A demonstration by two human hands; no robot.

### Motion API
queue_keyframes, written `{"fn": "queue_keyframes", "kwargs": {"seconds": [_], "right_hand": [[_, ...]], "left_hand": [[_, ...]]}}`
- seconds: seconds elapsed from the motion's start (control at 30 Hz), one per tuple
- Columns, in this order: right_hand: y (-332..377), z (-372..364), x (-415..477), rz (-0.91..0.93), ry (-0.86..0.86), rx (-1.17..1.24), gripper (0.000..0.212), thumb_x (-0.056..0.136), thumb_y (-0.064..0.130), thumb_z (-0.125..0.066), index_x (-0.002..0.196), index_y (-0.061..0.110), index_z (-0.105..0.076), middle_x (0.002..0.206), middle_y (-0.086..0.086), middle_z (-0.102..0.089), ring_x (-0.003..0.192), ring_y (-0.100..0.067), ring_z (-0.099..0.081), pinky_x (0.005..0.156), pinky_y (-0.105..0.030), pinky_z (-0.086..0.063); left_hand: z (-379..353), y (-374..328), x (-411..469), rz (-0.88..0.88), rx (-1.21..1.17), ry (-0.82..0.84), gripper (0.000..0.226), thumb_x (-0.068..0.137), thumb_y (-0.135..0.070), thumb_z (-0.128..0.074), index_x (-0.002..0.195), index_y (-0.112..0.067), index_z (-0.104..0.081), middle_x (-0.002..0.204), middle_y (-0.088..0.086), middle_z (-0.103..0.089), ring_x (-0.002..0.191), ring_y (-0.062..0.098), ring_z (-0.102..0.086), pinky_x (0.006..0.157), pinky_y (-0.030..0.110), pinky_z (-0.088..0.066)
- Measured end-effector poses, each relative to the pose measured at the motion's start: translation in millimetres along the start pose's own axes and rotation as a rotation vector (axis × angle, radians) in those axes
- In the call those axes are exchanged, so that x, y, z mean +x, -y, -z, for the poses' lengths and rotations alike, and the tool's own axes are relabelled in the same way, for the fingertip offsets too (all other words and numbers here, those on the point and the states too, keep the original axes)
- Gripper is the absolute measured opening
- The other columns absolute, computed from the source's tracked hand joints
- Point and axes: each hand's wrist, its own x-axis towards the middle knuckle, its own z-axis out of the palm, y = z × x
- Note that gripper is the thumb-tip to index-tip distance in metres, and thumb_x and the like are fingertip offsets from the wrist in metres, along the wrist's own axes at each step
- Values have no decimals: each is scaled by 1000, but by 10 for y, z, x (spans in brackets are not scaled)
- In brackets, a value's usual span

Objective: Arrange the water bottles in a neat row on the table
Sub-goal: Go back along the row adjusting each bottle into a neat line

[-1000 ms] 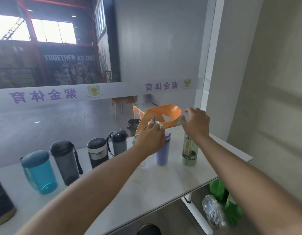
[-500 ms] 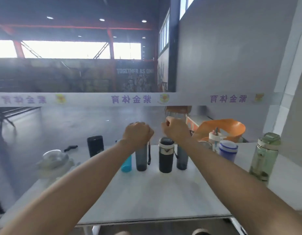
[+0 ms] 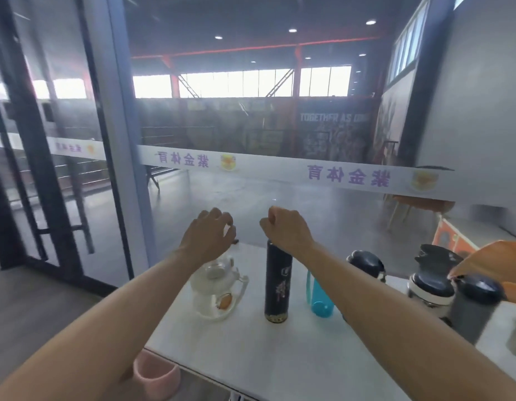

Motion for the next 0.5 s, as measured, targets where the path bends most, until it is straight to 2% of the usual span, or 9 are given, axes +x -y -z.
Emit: {"fn": "queue_keyframes", "kwargs": {"seconds": [0.1, 0.17, 0.23, 0.27, 0.33, 0.4, 0.5], "right_hand": [[243, -284, 198, 151, 81, 66, 19, 90, 24, -52, 81, 9, -58, 76, -2, -59, 72, -22, -57, 69, -35, -50], [326, -512, 329, 233, 288, 36, 18, 91, 26, -56, 102, 15, -65, 100, 0, -62, 90, -18, -57, 80, -33, -49], [363, -723, 437, 300, 545, -159, 47, 89, 33, -62, 135, 26, -53, 132, 1, -57, 117, -21, -54, 100, -39, -45], [385, -789, 476, 320, 643, -250, 62, 88, 36, -67, 145, 28, -44, 144, 0, -51, 129, -24, -49, 108, -42, -40], [405, -873, 531, 337, 768, -300, 78, 84, 37, -75, 151, 27, -35, 151, 0, -45, 135, -25, -44, 112, -43, -35], [351, -948, 590, 334, 846, -227, 83, 79, 35, -81, 148, 29, -35, 144, 1, -48, 127, -23, -48, 108, -43, -40], [223, -1043, 654, 273, 933, -161, 98, 70, 42, -85, 148, 37, -26, 141, 6, -45, 120, -22, -52, 103, -45, -47]], "left_hand": [[-102, 356, -71, 83, -44, 274, 52, 89, -59, -56, 133, -33, -48, 139, 3, -45, 126, 28, -43, 102, 44, -42], [-150, 515, -187, 97, -90, 415, 77, 78, -69, -66, 142, -38, -37, 147, 1, -35, 132, 27, -40, 108, 43, -37], [-185, 647, -308, 105, -121, 540, 101, 65, -71, -76, 147, -40, -26, 149, 0, -31, 133, 27, -38, 108, 44, -36], [-219, 719, -371, 114, -127, 577, 111, 59, -73, -78, 148, -44, -19, 150, -2, -29, 134, 27, -35, 107, 46, -37], [-305, 815, -467, 130, -162, 587, 119, 52, -74, -80, 146, -53, -9, 149, -4, -28, 132, 27, -35, 104, 49, -40], [-435, 864, -528, 132, -216, 550, 121, 52, -71, -82, 144, -56, -5, 147, -3, -31, 129, 26, -39, 101, 48, -43], [-601, 864, -551, 123, -332, 496, 120, 58, -62, -85, 145, -56, -3, 145, -1, -34, 124, 27, -46, 100, 45, -45]]}}
